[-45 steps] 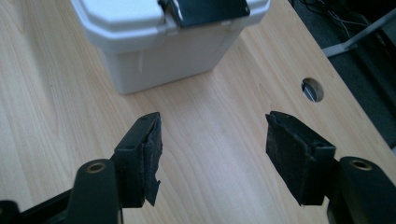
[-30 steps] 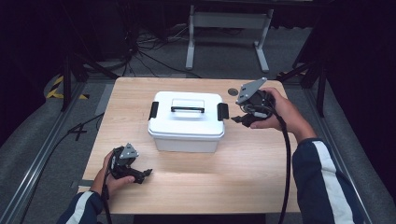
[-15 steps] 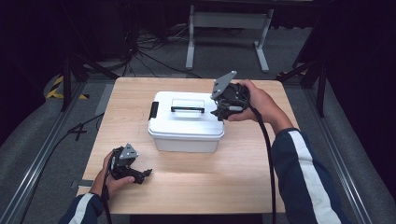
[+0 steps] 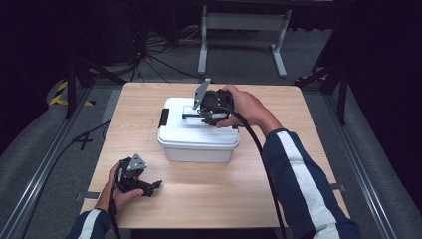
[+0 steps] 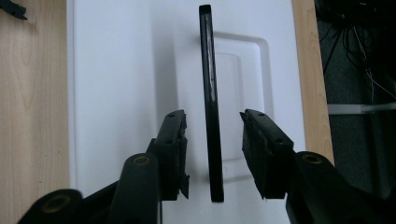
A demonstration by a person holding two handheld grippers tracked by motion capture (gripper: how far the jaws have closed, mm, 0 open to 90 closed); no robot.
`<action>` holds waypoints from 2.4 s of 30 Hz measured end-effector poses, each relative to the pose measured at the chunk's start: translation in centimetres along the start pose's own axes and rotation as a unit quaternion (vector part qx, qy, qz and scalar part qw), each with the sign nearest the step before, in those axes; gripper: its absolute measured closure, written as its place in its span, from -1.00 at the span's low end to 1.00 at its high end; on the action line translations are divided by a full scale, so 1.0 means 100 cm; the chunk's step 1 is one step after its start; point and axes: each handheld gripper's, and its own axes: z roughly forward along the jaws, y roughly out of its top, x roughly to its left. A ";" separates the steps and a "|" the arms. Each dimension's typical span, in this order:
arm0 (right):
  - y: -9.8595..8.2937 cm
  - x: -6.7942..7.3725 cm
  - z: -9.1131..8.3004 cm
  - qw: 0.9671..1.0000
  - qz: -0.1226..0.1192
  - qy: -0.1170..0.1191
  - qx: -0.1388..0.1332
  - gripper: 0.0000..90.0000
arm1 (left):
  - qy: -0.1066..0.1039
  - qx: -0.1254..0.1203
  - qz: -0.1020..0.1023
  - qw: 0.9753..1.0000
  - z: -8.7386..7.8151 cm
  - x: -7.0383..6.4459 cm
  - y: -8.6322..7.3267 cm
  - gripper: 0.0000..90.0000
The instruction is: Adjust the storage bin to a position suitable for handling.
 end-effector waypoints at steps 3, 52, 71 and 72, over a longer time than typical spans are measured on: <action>0.007 0.001 0.007 1.000 -0.008 -0.002 0.010 0.55 | 0.001 -0.002 0.002 1.000 -0.001 0.000 -0.001 -0.97; 0.013 -0.006 -0.027 0.999 -0.037 -0.035 0.010 0.87 | 0.001 -0.001 0.004 1.000 -0.001 0.001 -0.001 -0.97; -0.028 -0.012 -0.061 0.999 -0.013 -0.037 -0.011 0.87 | 0.001 -0.001 0.005 1.000 -0.001 0.001 -0.001 -0.97; -0.031 -0.013 -0.063 0.999 -0.014 -0.037 -0.012 0.87 | 0.001 -0.001 0.005 1.000 -0.001 0.001 -0.001 -0.97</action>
